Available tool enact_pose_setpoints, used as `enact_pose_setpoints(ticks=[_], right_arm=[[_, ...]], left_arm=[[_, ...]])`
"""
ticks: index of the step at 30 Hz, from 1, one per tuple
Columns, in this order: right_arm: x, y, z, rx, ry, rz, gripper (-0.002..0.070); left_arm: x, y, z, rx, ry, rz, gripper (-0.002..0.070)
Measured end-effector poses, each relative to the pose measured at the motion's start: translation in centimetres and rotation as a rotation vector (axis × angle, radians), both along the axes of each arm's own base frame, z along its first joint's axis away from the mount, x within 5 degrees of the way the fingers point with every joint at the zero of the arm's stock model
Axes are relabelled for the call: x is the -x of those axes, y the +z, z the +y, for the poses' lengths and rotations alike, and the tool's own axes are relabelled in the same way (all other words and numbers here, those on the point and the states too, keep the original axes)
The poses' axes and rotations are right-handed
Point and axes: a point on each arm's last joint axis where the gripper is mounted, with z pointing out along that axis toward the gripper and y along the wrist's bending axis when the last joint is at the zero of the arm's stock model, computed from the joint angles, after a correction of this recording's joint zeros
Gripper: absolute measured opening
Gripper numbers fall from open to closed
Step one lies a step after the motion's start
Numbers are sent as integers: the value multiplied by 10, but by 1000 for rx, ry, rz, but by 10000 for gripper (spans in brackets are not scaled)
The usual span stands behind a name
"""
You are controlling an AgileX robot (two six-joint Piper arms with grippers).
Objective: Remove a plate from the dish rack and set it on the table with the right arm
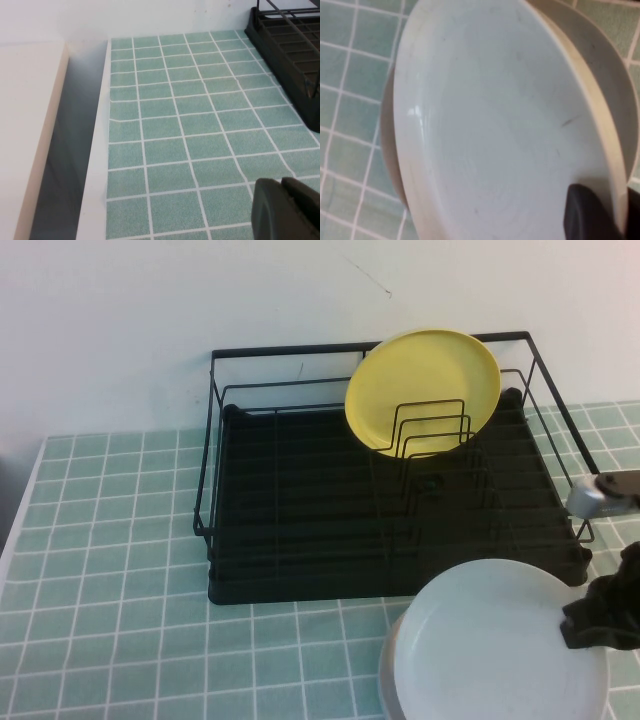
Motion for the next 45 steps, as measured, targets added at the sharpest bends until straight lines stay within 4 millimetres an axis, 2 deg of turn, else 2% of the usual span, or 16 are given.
enact_pose_setpoints(ticks=[7, 10, 15, 19, 22, 25, 28, 30, 32, 35, 37, 40, 45], right_arm=[[-12, -20, 3, -14, -62, 54, 95], [-13, -24, 2, 5, -54, 66, 178], [-13, -25, 0, 36, -35, 58, 405], [-13, -13, 0, 46, -11, 45, 462], [-13, 9, -3, 77, 10, 23, 470], [-8, 45, -10, 139, 41, -41, 432], [5, 85, -21, 224, 70, -132, 284], [21, 110, -31, 278, 71, -207, 139], [38, 126, -39, 315, 53, -273, 57], [69, 142, -51, 318, -5, -397, 16], [87, 138, -56, 300, -36, -474, 8], [111, 120, -61, 256, -77, -599, 1], [143, 68, -69, 216, -104, -698, -1]], left_arm=[[0, 0, 0, 3, 1, 0, -3], [0, 0, 0, 3, 1, 0, -3], [0, 0, 0, 3, 1, 0, -3], [0, 0, 0, 3, 1, 0, -3], [0, 0, 0, 3, 1, 0, -3], [0, 0, 0, 3, 1, 0, -3], [0, 0, 0, 3, 1, 0, -3], [0, 0, 0, 3, 1, 0, -3], [0, 0, 0, 3, 1, 0, -3], [0, 0, 0, 3, 1, 0, -3], [0, 0, 0, 3, 1, 0, -3], [0, 0, 0, 1, 0, 0, -3], [0, 0, 0, 1, 0, 0, -3]])
